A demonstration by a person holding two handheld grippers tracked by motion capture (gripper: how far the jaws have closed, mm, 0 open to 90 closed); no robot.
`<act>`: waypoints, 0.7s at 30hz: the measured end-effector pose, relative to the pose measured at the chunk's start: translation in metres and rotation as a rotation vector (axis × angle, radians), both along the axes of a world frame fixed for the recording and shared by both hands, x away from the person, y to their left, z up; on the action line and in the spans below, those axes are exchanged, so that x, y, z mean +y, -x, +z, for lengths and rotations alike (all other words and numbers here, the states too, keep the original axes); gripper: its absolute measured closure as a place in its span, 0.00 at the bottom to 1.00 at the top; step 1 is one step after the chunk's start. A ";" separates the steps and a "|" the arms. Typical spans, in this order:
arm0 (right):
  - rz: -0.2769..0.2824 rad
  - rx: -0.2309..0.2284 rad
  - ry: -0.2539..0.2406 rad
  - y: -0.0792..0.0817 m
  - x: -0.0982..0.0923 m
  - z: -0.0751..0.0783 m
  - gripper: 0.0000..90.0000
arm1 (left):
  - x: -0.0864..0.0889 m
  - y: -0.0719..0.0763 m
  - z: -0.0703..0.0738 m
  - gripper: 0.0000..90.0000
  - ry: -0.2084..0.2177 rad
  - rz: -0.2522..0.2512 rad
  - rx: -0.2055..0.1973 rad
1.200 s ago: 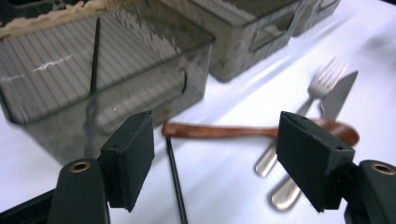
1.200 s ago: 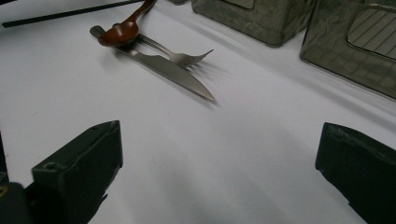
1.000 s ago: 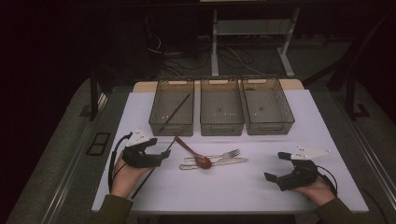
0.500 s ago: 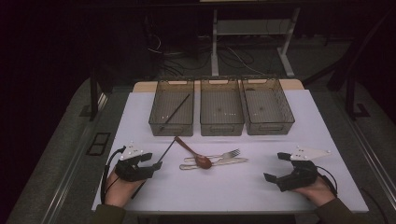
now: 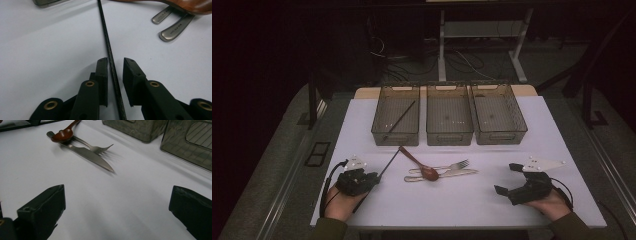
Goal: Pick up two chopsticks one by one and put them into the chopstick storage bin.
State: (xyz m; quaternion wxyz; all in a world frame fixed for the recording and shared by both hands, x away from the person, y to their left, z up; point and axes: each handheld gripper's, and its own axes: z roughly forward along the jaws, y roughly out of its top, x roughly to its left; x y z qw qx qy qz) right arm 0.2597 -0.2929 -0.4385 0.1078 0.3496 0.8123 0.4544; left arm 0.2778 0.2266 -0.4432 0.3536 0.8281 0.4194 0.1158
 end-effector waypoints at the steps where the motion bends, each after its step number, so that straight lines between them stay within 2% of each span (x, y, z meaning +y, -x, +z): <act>1: 0.000 0.000 0.000 0.000 0.000 0.000 0.00 | 0.000 0.000 0.000 0.85 -0.001 -0.001 -0.001; 11: -0.002 -0.002 0.004 0.000 0.000 0.000 0.00 | -0.006 0.001 0.002 0.92 -0.079 -0.003 -0.020; 21: -0.003 -0.005 0.008 0.001 0.000 0.000 0.00 | -0.006 0.000 0.003 0.95 -0.070 0.029 0.006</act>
